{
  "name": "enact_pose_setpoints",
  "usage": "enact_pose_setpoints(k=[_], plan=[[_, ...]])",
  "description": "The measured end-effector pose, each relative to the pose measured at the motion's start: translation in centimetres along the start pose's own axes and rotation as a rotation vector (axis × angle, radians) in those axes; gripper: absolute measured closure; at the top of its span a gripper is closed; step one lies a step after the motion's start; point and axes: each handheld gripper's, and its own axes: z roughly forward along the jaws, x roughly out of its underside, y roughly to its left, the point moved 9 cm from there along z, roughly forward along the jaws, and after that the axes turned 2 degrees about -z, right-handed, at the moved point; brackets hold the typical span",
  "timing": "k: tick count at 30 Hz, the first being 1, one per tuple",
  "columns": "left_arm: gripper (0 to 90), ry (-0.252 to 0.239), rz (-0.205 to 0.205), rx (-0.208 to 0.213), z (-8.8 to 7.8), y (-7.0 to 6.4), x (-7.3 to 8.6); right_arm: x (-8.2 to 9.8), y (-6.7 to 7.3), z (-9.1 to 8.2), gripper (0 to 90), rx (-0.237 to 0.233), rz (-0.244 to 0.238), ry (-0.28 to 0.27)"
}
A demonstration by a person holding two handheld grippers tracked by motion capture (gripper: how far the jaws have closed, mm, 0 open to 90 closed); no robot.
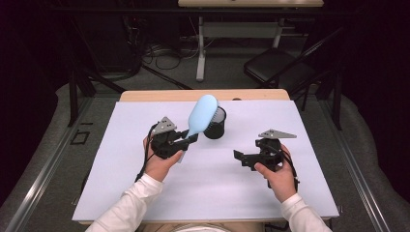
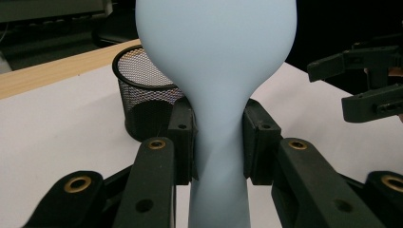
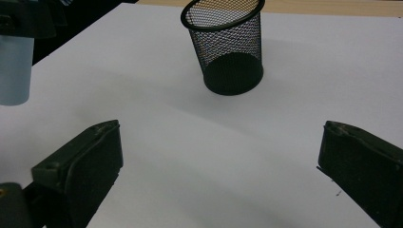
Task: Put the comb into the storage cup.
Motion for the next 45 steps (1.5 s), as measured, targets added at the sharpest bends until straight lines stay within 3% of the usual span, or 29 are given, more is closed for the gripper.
enact_pose_setpoints(k=[9,30,45], plan=[[69.5,-0.005,0.004,-0.001,0.0,0.0,0.0,-1.3,0.1,0.1,0.7,-0.015,0.009,0.002],[69.5,-0.013,0.008,0.002,0.1,-0.1,-0.1,-3.6,-0.2,0.3,0.6,-0.042,0.084,0.012],[69.5,-0.018,0.006,0.007,0.0,-0.2,-0.2,-4.8,-0.5,0.0,0.9,-0.029,0.067,0.011]])
